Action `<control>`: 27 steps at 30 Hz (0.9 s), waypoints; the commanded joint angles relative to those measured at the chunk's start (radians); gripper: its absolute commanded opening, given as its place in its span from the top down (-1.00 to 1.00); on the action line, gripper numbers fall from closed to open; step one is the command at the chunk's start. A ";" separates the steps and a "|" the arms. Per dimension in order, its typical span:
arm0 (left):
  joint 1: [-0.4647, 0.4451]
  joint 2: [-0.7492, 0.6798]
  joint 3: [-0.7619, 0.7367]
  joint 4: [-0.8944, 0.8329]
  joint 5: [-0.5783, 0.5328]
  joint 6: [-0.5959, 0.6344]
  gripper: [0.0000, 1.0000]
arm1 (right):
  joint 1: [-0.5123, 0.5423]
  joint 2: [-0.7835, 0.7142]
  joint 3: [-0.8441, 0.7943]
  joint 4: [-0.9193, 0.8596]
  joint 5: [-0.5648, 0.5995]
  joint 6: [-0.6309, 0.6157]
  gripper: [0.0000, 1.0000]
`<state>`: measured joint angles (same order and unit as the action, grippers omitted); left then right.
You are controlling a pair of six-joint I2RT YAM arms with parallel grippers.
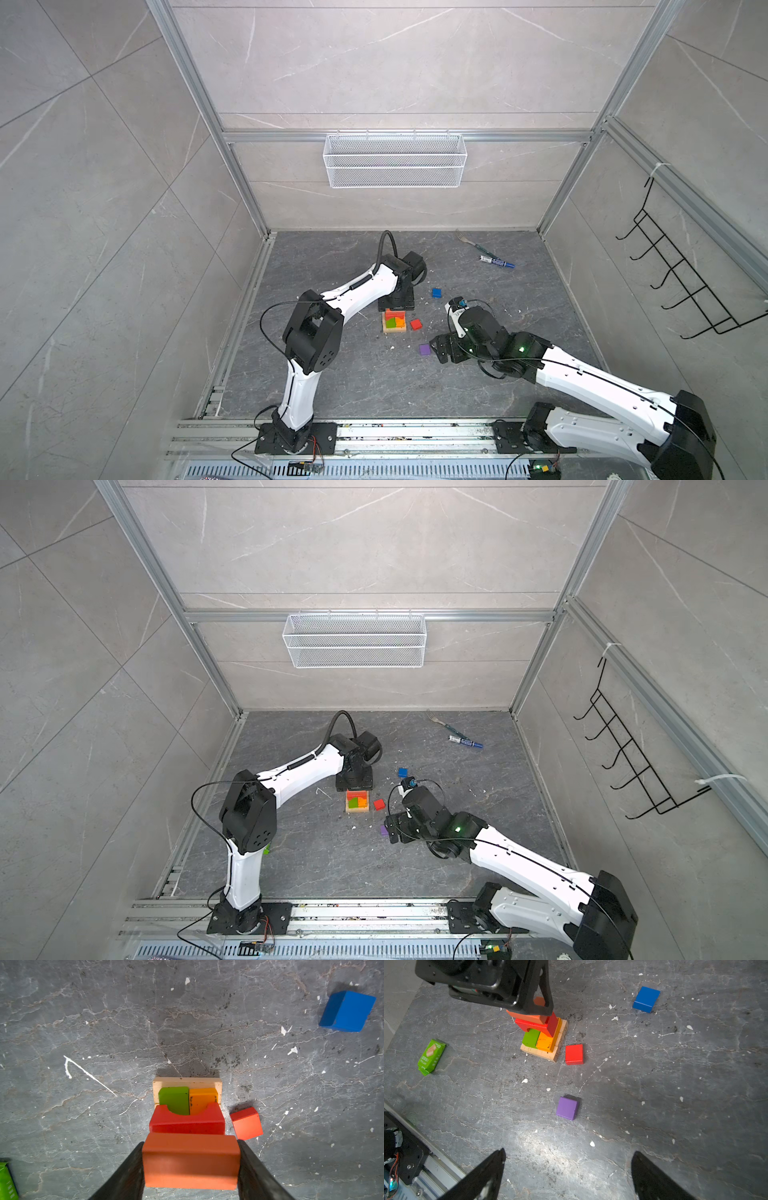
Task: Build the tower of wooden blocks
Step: 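Carry the orange bar with the left gripper over the red arch, then lower the orange bar onto the red arch with the left gripper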
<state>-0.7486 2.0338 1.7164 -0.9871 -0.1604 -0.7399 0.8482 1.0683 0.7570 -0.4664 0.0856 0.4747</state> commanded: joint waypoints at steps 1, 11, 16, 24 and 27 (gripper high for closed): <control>-0.005 0.005 0.020 0.002 -0.024 -0.020 0.03 | -0.003 -0.013 -0.005 0.003 0.002 -0.002 -0.90; -0.005 0.000 0.014 -0.001 -0.042 -0.018 0.04 | -0.003 -0.019 -0.005 -0.003 0.004 -0.005 -0.90; -0.006 0.001 0.011 -0.001 -0.040 -0.019 0.03 | -0.003 -0.019 -0.005 -0.004 0.004 -0.005 -0.90; -0.006 0.000 0.002 0.005 -0.032 -0.025 0.03 | -0.003 -0.013 -0.003 -0.005 0.004 -0.004 -0.90; -0.007 0.000 -0.003 0.005 -0.030 -0.027 0.03 | -0.003 -0.012 -0.005 -0.005 0.004 -0.004 -0.90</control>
<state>-0.7486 2.0373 1.7161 -0.9813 -0.1818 -0.7452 0.8482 1.0641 0.7570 -0.4667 0.0856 0.4747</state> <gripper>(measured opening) 0.624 0.952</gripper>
